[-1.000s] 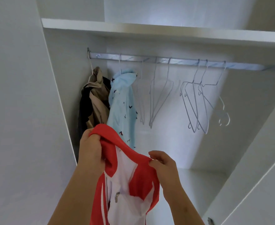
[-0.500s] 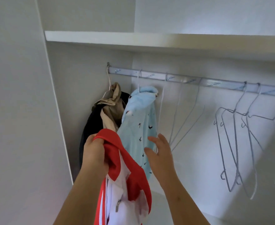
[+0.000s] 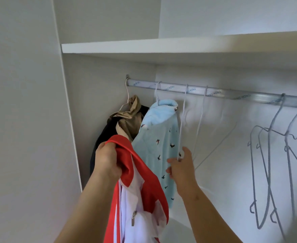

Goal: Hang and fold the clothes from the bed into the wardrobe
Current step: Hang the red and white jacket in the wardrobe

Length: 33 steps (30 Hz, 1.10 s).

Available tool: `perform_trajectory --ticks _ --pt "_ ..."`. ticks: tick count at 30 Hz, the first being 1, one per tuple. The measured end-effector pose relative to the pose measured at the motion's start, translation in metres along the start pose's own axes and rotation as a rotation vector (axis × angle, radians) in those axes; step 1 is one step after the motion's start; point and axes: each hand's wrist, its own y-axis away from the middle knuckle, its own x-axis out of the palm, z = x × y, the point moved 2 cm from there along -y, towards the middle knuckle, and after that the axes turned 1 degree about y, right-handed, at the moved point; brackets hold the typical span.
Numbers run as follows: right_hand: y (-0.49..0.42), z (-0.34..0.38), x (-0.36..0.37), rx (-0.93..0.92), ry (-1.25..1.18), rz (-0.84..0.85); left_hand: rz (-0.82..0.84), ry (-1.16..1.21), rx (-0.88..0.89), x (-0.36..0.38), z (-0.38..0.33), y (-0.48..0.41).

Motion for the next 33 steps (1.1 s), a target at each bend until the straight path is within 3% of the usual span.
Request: perform_trajectory --ticks 6,18,33 --pt "-0.004 0.011 -0.006 0.106 -0.099 0.097 -0.034 -0.035 -0.025 0.009 0.002 -0.002" --pt "0.004 0.029 0.002 -0.003 -0.158 0.100 -0.053 -0.002 -0.056 0.005 0.002 -0.010" --pt "0.081 -0.028 0.047 -0.020 -0.155 0.078 0.012 -0.087 -0.095 -0.073 0.011 -0.009"
